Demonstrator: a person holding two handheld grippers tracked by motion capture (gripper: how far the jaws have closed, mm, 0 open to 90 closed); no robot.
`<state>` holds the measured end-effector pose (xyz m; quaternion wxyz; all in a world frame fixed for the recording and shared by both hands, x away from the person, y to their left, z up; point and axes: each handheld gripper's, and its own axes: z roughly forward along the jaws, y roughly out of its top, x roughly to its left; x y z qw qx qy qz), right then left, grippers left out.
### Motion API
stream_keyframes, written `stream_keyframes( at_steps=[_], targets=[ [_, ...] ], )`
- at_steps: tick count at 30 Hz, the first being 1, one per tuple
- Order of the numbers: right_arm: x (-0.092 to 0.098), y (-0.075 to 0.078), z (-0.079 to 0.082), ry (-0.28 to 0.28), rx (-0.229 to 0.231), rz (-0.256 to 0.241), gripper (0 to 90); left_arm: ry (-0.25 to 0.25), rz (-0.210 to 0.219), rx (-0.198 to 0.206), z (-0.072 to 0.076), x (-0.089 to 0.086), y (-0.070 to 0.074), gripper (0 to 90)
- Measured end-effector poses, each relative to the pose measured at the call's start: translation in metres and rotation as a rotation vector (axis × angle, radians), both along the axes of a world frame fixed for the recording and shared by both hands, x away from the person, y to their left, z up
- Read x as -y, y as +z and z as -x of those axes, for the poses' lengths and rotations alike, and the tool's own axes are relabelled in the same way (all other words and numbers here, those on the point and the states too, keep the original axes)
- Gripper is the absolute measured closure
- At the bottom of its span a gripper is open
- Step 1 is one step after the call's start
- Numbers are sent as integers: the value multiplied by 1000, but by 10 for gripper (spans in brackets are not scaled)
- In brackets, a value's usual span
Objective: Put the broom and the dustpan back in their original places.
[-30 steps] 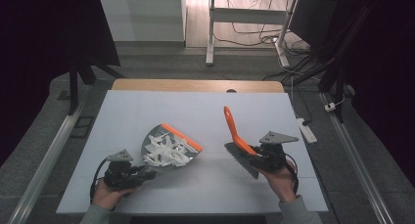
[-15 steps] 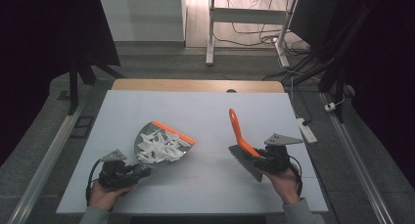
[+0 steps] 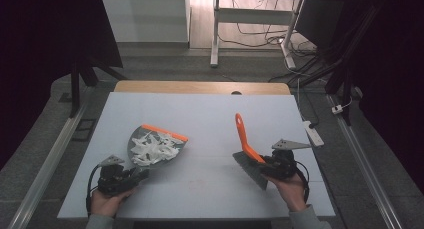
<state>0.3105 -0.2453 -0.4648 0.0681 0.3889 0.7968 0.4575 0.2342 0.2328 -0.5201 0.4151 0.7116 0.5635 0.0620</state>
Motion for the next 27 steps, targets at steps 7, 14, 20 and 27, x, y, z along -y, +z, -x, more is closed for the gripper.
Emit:
stream_keyframes(
  at_steps=[7, 14, 20, 27],
  targets=[
    [2, -3, 2, -20, -23, -2, 697, 70, 1, -14, 3, 0, -3, 613],
    [2, -7, 3, -18, -41, 9, 697, 122, -9, -34, 0, 2, -7, 613],
    [0, -9, 5, -18, -55, 12, 698, 168, -19, -52, -2, 6, -10, 613],
    [-4, -17, 6, -4, -84, 32, 698, 204, -27, -66, -5, 8, -13, 613]
  ],
)
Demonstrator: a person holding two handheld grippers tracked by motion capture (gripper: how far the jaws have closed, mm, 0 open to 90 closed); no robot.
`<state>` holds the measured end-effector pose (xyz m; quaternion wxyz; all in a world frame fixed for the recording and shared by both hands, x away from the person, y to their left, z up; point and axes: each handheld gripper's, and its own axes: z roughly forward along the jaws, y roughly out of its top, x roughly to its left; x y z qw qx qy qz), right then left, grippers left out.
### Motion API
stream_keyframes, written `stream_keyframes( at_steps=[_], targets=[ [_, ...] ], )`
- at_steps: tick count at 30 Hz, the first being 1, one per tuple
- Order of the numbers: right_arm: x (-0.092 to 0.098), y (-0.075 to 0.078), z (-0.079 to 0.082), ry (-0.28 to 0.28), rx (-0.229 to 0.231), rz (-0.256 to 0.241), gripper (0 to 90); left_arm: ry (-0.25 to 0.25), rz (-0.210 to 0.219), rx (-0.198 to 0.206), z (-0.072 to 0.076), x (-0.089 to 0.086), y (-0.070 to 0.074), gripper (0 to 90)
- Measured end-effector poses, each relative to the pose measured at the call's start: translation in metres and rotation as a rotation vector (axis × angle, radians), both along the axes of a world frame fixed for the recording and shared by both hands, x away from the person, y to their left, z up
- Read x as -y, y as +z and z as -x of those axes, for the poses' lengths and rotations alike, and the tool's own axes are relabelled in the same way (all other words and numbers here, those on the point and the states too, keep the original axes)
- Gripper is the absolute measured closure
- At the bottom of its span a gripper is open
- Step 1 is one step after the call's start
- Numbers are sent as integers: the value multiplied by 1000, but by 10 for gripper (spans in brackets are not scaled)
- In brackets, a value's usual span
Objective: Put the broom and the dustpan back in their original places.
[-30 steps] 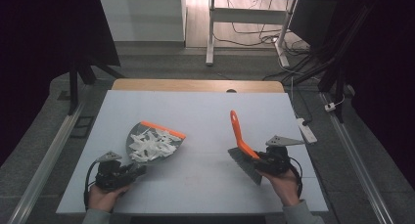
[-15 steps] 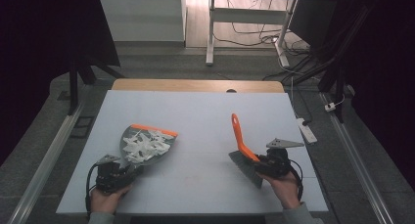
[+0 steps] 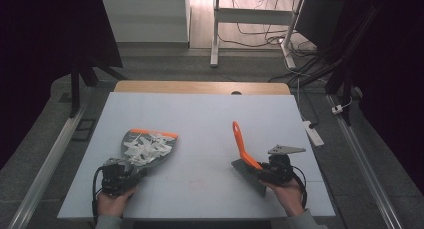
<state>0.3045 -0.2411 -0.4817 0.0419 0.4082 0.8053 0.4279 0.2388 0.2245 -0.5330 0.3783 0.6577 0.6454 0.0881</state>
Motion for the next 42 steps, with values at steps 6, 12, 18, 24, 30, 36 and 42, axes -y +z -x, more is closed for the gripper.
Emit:
stream_keyframes(
  at_steps=[6, 12, 18, 24, 30, 36, 42],
  targets=[
    [2, -9, -6, -11, -41, 19, 697, 16, 4, -9, -1, 0, -2, 613],
    [10, -15, -14, -42, -71, 4, 697, 11, -2, -18, -2, 1, -3, 612],
    [15, -17, -19, -45, -65, 49, 683, 14, -5, -26, -3, 2, -4, 611],
    [19, -20, -25, -45, -76, 76, 625, 11, -13, -27, -3, 3, -5, 609],
    [21, -24, -29, -58, -75, 114, 549, 11, -10, -24, -3, 3, -5, 601],
    [22, -25, -31, -74, -64, 164, 483, 6, -19, -18, -3, 3, -4, 468],
    [22, -25, -31, -109, -62, 204, 435, -15, -31, -2, 1, 3, 0, 316]
  ],
)
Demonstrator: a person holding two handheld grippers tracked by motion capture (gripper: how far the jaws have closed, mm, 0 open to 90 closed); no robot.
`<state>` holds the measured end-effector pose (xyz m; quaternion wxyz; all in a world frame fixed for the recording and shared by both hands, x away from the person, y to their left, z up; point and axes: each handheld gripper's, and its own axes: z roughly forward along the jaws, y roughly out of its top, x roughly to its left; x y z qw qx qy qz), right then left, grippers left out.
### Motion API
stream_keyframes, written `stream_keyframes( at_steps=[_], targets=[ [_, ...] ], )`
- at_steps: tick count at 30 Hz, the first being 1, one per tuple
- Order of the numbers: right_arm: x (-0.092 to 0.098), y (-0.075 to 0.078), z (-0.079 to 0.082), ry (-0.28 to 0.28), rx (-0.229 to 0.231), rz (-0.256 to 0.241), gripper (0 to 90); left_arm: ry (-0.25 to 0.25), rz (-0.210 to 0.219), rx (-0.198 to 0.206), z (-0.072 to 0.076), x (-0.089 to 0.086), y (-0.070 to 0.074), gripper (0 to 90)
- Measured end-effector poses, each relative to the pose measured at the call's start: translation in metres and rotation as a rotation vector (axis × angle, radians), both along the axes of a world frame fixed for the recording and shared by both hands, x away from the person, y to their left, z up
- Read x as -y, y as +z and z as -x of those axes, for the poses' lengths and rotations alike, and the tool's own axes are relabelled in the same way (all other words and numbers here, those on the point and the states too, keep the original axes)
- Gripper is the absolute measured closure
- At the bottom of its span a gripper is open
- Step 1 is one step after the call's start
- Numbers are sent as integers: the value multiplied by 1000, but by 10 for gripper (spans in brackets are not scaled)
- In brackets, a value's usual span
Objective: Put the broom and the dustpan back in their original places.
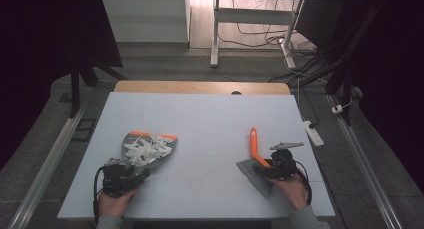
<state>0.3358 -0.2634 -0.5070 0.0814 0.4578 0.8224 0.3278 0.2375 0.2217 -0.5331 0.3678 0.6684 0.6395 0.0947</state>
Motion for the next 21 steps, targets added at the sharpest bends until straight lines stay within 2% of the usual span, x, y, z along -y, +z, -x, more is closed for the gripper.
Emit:
stream_keyframes(
  at_steps=[2, 6, 9, 12, 16, 21],
  targets=[
    [-1, 0, 1, -16, 35, 42, 425, -9, -17, -1, 1, 1, 0, 303],
    [3, 4, 4, -29, 63, 37, 430, -28, -46, 14, 5, 0, 4, 282],
    [5, 5, 5, -25, 72, 30, 432, -38, -47, 26, 6, -3, 6, 279],
    [5, 8, 7, -14, 99, 24, 435, -78, -55, 34, 8, -5, 9, 283],
    [5, 13, 13, 26, 146, 10, 445, -120, -66, 58, 11, -9, 14, 300],
    [6, 16, 17, 84, 172, -1, 451, -193, -72, 95, 15, -17, 19, 330]
  ],
)
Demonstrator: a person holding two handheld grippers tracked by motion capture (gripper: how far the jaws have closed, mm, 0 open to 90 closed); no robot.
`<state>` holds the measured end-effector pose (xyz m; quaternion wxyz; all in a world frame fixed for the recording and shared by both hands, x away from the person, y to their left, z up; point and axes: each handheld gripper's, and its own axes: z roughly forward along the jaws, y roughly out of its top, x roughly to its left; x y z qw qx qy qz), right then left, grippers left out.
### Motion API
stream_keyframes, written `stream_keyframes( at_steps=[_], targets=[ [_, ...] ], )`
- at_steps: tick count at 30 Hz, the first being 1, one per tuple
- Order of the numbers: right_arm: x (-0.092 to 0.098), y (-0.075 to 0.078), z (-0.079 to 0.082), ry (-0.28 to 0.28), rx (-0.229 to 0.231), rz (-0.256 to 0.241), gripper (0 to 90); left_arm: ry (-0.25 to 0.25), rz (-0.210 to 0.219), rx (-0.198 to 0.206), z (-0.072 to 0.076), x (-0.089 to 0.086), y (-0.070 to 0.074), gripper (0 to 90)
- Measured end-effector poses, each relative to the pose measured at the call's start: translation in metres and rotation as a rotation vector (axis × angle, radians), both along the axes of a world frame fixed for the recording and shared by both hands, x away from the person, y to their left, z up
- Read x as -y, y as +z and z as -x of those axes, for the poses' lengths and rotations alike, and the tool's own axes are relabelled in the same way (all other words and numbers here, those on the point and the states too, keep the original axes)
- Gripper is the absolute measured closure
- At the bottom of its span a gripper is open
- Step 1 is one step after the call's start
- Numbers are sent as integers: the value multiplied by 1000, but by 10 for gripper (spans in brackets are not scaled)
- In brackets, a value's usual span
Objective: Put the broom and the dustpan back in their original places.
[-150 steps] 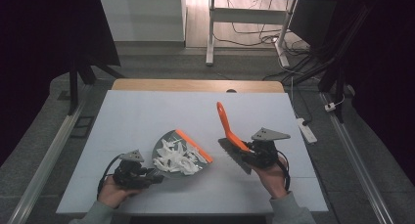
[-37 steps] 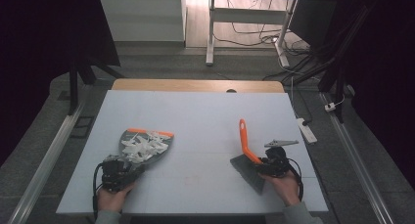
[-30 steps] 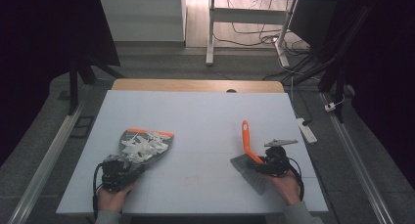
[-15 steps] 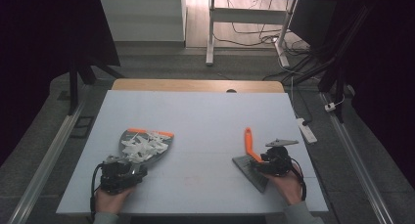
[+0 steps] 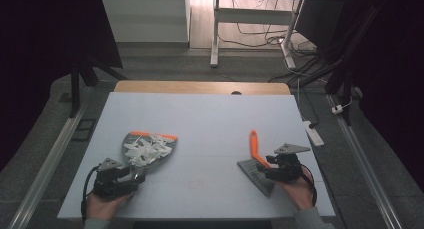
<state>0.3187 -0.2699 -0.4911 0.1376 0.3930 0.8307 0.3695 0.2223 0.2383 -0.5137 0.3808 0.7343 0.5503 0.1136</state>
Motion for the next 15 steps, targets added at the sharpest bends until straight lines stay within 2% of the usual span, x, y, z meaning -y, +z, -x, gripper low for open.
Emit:
stream_keyframes(
  at_steps=[10, 15],
  targets=[
    [5, 2, 13, 97, 49, -8, 460, -156, 2, 70, -1, -1, 8, 322],
    [11, -1, 20, 119, 64, 4, 461, -191, 22, 82, -4, 0, 7, 319]
  ],
)
